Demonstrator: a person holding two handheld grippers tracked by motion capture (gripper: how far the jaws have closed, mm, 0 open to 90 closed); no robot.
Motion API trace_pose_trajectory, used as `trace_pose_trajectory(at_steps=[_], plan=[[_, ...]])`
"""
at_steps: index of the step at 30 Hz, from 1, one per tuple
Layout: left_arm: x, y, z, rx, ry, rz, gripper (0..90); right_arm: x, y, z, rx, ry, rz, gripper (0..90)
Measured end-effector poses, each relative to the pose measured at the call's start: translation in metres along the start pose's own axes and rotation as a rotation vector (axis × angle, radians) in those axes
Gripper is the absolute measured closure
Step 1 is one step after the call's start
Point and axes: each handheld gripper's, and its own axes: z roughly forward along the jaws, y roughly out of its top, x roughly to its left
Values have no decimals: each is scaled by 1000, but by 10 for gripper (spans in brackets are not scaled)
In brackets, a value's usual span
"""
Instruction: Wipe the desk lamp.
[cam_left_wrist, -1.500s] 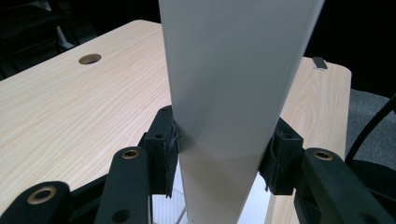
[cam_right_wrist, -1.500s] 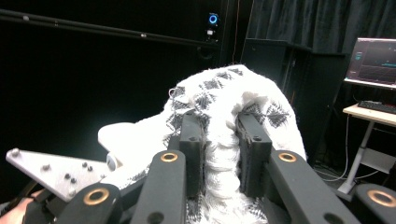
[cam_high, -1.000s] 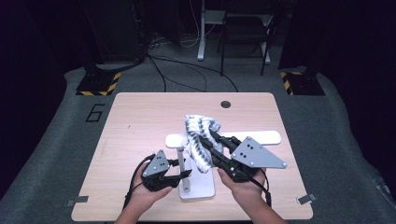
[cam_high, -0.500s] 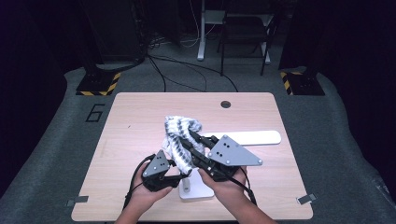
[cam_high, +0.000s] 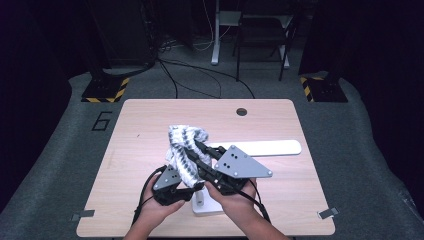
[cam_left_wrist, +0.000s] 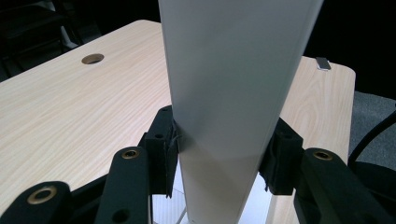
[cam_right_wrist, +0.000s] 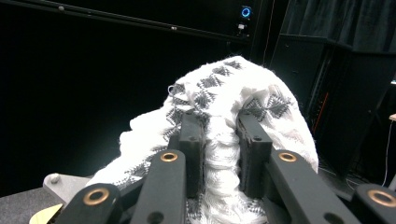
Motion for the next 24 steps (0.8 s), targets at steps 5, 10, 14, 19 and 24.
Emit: trace_pose_trajectory(at_steps=[5,10,14,19,24], plan=[[0,0,0,0,0,-2,543,-2,-1,-5,8,-4,3,748],[0,0,0,-2,1,-1,543,-6,-3,-10,4,-7,4,749],[0,-1,0,-3,4,4,543,-10,-3,-15,1,-14,6,749],[1,0,0,5,-1,8,543,-17,-5,-25,5,-31,13,749],[1,0,0,5,-3,8,543,-23,-6,-33,6,-43,25,749]])
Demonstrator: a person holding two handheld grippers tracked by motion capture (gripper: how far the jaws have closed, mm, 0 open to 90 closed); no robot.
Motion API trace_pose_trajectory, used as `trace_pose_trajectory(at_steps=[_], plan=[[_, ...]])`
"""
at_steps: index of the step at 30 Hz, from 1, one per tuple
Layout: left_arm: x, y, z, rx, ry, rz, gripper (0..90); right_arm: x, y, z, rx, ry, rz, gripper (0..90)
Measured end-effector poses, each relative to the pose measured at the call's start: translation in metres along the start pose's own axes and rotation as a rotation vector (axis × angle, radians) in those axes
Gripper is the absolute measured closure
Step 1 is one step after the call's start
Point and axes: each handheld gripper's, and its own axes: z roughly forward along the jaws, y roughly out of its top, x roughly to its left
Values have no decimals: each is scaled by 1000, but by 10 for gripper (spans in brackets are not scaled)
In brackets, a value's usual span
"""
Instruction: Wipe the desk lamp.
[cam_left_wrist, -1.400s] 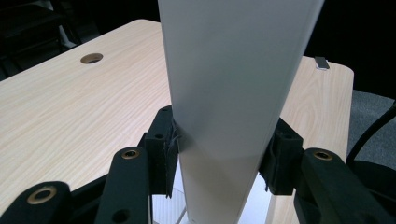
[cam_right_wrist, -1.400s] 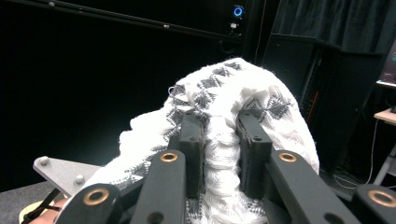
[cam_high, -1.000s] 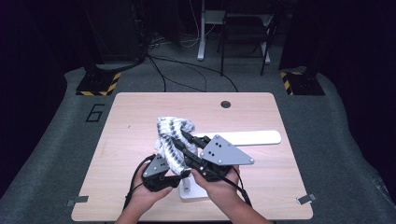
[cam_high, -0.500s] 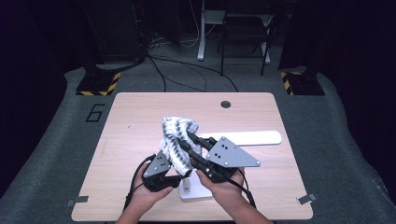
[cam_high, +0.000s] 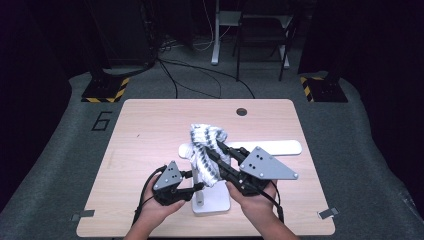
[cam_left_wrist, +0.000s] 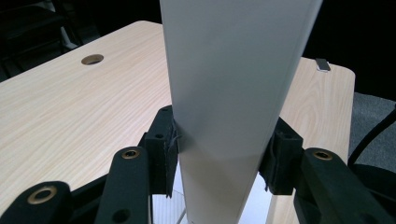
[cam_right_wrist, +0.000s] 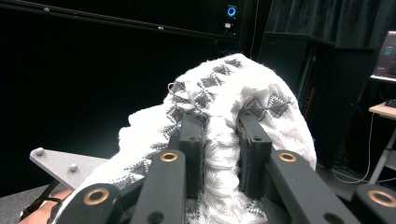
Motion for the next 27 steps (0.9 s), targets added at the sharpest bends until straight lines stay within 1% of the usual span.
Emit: trace_pose_trajectory(at_steps=[2,3,4,5,6,7,8,9,10,13,15,17,21,23,25,27], plan=[[0,0,0,1,-2,-1,543,-3,0,-2,-2,-1,-2,749],[0,0,-1,8,-2,7,543,-4,0,-4,6,-2,6,749],[0,0,0,8,-2,7,543,-6,0,-5,8,-4,8,749],[0,0,0,7,-5,7,543,-7,0,-6,4,-7,3,749],[0,0,0,-3,4,7,543,-7,0,-8,12,-7,10,749],[0,0,0,-2,4,8,543,-9,0,-9,7,-12,5,749],[0,0,0,1,3,7,543,-9,0,-10,15,-11,8,749],[0,0,0,5,-2,8,543,-11,0,-11,9,-16,-7,749],[0,0,0,-3,5,6,543,-12,0,-13,11,-20,-7,749],[0,0,-1,8,-3,9,543,-14,0,-17,18,-26,-1,749],[0,0,0,5,0,9,543,-17,0,-20,17,-32,-9,749],[0,0,0,5,0,9,543,-20,0,-25,23,-39,-1,748],[0,0,0,9,-3,12,543,-26,-1,-33,25,-57,0,748],[0,0,0,2,3,8,543,-29,-1,-36,24,-64,4,749],[0,0,0,9,-4,7,543,-32,-2,-40,29,-72,4,748],[0,0,0,1,2,5,543,-36,-2,-44,31,-80,5,748]])
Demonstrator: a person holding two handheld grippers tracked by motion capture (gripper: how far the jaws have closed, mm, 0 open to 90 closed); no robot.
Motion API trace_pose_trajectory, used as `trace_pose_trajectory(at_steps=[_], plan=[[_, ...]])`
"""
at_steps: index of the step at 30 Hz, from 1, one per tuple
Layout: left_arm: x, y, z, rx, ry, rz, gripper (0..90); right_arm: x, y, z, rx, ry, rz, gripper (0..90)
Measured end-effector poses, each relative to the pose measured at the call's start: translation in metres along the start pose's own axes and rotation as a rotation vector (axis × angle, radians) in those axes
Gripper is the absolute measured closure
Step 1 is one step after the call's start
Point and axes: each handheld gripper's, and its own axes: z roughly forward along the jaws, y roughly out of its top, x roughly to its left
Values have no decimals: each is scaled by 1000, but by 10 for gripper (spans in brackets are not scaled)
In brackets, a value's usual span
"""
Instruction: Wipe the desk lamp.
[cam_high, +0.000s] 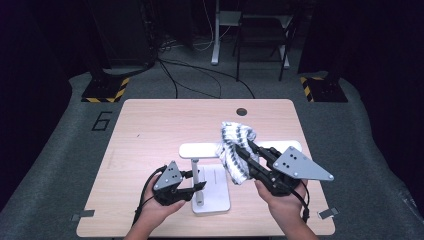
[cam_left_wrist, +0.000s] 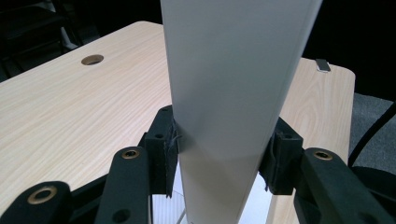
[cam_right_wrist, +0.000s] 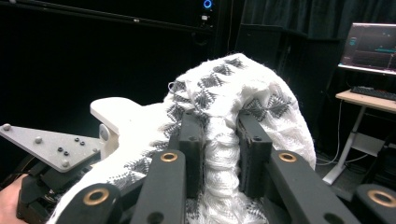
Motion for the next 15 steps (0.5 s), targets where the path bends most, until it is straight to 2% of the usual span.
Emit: trace_pose_trajectory(at_steps=[15], plan=[[0,0,0,3,-2,1,543,-20,-3,-22,0,-61,25,747]])
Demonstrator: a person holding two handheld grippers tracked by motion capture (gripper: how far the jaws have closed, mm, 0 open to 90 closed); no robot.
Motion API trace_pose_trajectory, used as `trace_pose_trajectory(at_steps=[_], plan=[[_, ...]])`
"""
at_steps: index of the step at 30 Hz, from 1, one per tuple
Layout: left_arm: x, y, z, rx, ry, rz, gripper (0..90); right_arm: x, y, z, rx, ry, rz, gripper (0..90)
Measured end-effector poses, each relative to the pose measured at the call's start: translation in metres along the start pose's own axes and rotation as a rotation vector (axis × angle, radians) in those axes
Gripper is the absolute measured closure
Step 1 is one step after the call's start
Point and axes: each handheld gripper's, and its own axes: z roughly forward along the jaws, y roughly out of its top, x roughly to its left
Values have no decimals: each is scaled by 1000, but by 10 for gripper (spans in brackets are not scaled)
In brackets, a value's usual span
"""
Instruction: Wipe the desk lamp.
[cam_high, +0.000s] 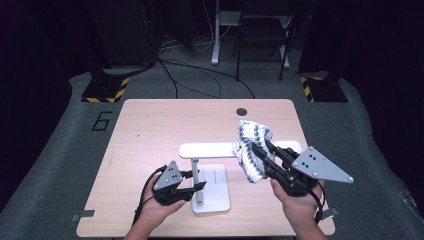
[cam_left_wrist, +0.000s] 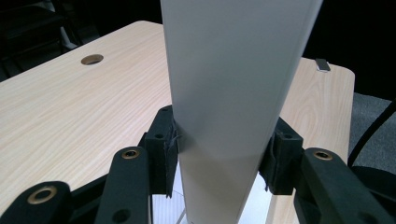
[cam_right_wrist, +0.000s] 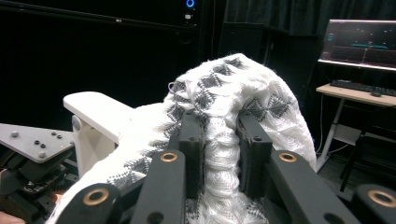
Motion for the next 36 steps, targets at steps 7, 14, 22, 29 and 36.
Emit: trace_pose_trajectory(at_steps=[7,14,22,29,36], plan=[[0,0,0,5,-4,-1,543,-8,-2,-7,-4,-23,4,747],[0,0,0,6,-3,1,543,-15,-3,-15,-2,-45,5,747],[0,0,0,6,-3,-2,543,-25,-4,-25,-1,-81,6,747],[0,0,0,5,-6,-3,543,-33,-6,-35,0,-117,15,747],[0,0,0,5,0,1,543,-40,-6,-42,1,-149,13,746]])
